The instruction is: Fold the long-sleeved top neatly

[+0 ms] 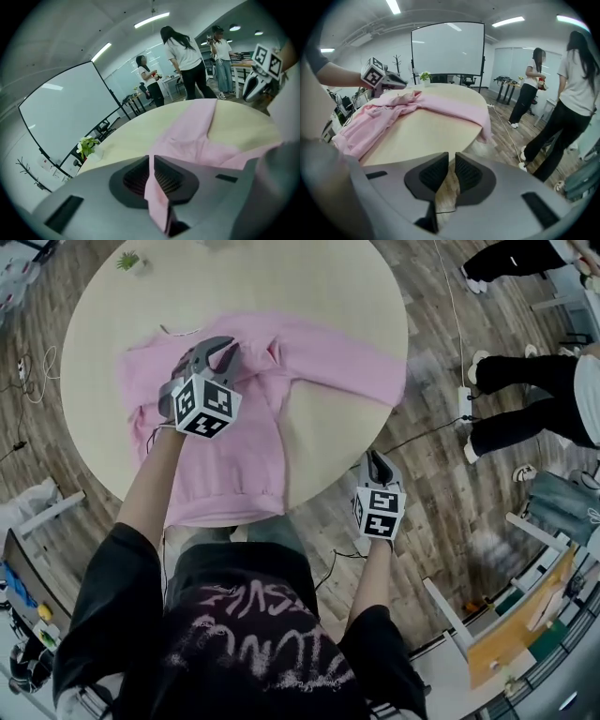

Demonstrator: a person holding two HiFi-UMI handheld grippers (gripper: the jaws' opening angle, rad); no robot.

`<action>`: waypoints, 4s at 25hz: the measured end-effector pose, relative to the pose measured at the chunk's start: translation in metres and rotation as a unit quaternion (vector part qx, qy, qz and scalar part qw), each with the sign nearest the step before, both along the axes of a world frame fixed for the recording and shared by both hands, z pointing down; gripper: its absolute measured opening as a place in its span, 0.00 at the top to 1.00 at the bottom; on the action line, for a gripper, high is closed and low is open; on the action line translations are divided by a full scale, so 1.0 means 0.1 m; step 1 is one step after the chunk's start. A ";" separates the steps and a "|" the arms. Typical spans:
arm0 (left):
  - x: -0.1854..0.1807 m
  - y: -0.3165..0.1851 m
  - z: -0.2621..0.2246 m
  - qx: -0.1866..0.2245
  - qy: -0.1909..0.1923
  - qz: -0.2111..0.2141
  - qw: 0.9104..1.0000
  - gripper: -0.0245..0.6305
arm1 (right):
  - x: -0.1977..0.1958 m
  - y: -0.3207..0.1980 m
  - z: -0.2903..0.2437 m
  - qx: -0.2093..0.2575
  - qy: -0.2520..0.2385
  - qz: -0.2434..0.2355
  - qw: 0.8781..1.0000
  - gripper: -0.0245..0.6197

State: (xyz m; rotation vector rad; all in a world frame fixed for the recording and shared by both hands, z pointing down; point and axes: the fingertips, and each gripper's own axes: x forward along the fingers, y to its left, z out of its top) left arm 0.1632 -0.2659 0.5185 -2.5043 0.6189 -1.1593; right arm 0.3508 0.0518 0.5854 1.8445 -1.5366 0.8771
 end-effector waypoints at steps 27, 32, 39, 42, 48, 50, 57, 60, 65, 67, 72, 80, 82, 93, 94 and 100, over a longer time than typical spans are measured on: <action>0.44 0.16 0.28 -0.005 -0.087 0.071 0.994 0.94 | 1.35 -0.78 0.96 0.076 0.026 0.025 0.996 0.62; 0.42 0.10 0.39 0.000 -0.097 0.077 0.992 0.94 | 1.50 -0.85 1.14 0.082 0.040 0.046 0.995 0.68; 0.25 0.09 0.41 -0.008 -0.088 0.064 0.994 0.94 | 1.74 -0.67 0.91 0.076 0.092 0.098 0.988 0.91; 0.16 0.07 0.34 -0.013 -0.078 0.060 0.995 0.94 | 1.88 -0.55 0.65 0.074 0.116 0.118 0.983 0.91; -0.08 0.08 0.14 -0.023 -0.045 0.034 0.998 0.94 | 1.91 -0.58 -0.13 0.092 0.172 0.105 0.975 0.91; -0.23 0.09 0.06 -0.023 -0.038 0.029 0.999 0.94 | 1.82 -0.67 -0.43 0.103 0.188 0.098 0.972 0.91; -0.95 0.05 -0.18 -0.025 -0.003 -0.011 1.000 0.94 | 1.16 -1.29 -1.29 0.150 0.229 0.042 0.961 0.91; -1.30 0.02 -0.24 -0.027 0.018 -0.043 0.999 0.94 | 0.72 -1.65 -1.51 0.167 0.234 0.000 0.958 0.91; -1.95 0.00 -0.28 -0.022 0.028 -0.074 0.997 0.94 | -0.07 -2.09 -1.69 0.187 0.237 -0.055 0.952 0.91; -2.22 -0.01 -0.27 -0.024 0.032 -0.092 0.995 0.94 | -0.37 -2.27 -1.75 0.194 0.239 -0.082 0.948 0.91; -2.87 0.06 -0.12 -0.037 0.033 -0.136 0.990 0.94 | -1.07 -2.63 -1.82 0.209 0.240 -0.139 0.938 0.91; -3.53 0.26 0.06 -0.052 0.030 -0.177 0.982 0.94 | -2.14 -3.12 -1.68 0.216 0.234 -0.230 0.920 0.91; -3.64 0.31 0.11 -0.054 0.026 -0.183 0.981 0.94 | -2.38 -3.19 -1.53 0.208 0.231 -0.252 0.916 0.91; -3.97 0.62 0.32 -0.074 0.000 -0.202 0.977 0.94 | -3.39 -3.38 -0.83 0.171 0.158 -0.338 0.912 0.80; -3.98 0.64 0.32 -0.074 -0.002 -0.201 0.977 0.94 | -3.44 -3.37 -0.82 0.172 0.151 -0.342 0.912 0.80; -3.73 0.77 0.25 -0.077 -0.008 -0.170 0.982 0.94 | -3.39 -3.08 -0.82 0.165 0.129 -0.365 0.907 0.81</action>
